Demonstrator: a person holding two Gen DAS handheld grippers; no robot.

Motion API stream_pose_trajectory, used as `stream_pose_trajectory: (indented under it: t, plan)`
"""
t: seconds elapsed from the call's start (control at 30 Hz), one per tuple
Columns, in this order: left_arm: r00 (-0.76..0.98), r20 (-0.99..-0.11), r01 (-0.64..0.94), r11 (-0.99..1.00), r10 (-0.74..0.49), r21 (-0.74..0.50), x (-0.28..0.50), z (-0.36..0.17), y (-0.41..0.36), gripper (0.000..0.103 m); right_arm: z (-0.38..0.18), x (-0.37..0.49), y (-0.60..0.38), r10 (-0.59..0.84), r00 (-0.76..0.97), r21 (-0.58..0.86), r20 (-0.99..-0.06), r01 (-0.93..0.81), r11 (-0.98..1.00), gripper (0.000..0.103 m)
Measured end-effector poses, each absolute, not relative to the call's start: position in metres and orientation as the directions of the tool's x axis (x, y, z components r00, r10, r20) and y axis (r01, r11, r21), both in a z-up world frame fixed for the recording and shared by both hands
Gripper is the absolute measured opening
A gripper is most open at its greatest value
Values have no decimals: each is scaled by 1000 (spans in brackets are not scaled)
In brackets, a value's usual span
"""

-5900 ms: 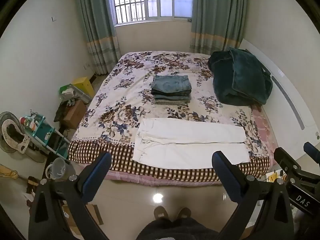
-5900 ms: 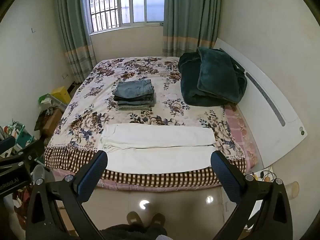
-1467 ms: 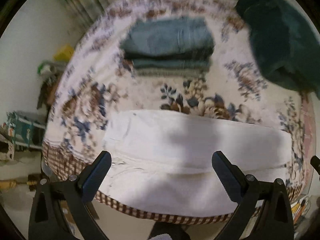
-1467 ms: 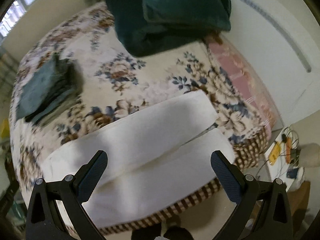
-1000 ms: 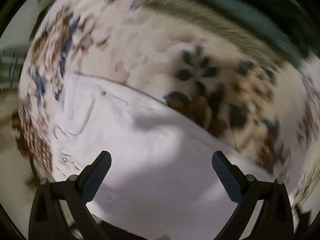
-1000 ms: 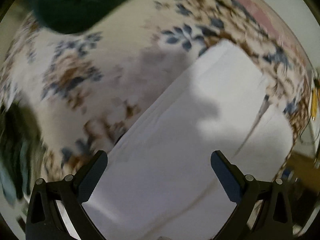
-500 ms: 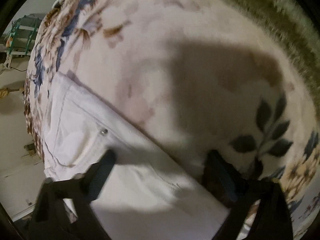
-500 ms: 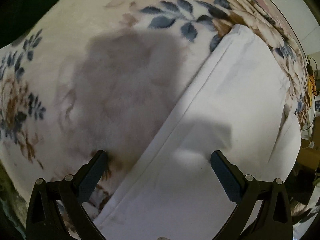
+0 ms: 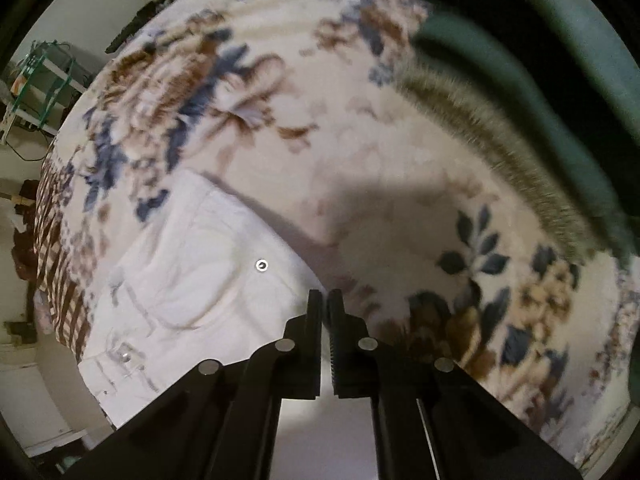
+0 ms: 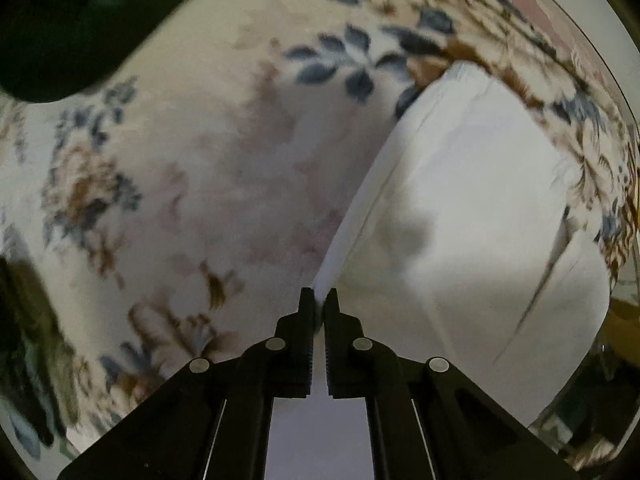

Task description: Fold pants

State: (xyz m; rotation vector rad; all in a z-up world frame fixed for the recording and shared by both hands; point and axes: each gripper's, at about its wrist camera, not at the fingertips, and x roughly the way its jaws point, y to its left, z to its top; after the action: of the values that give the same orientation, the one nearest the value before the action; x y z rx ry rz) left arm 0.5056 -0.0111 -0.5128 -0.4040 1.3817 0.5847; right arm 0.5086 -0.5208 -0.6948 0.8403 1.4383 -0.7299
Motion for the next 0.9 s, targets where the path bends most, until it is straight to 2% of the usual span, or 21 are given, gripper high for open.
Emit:
stream_pose_trajectory:
  t: [0.17, 0.23, 0.37, 0.47, 0.57, 0.7, 0.77, 0.9]
  plan:
    - [209, -969, -613, 790, 133, -24, 475, -452, -24, 1, -648, 478, -507, 86, 116, 144, -990, 808, 571, 4]
    - [252, -960, -608, 792, 124, -57, 456, -444, -5, 1, -630, 481, -542, 99, 156, 184, -983, 794, 580, 4]
    - [310, -946, -615, 779, 98, -121, 398, -419, 10, 1, -583, 414, -568, 110, 210, 234, -971, 770, 594, 4]
    - [310, -946, -627, 769, 96, -127, 338, -416, 20, 1, -575, 363, -576, 120, 224, 251, -967, 762, 596, 4]
    - [264, -959, -640, 762, 102, -95, 294, -436, 28, 1, -577, 316, -575, 127, 204, 238, -971, 757, 609, 4]
    - [148, -982, -704, 710, 118, -21, 241, -497, 44, 0, -605, 267, -571, 126, 132, 182, -983, 746, 640, 4]
    - [115, -981, -731, 682, 155, 22, 227, -520, 53, 0, -622, 255, -569, 115, 94, 146, -989, 744, 652, 4]
    - [65, -989, -776, 629, 136, 35, 211, -561, 72, 0, -659, 233, -570, 99, 14, 78, -995, 735, 674, 4]
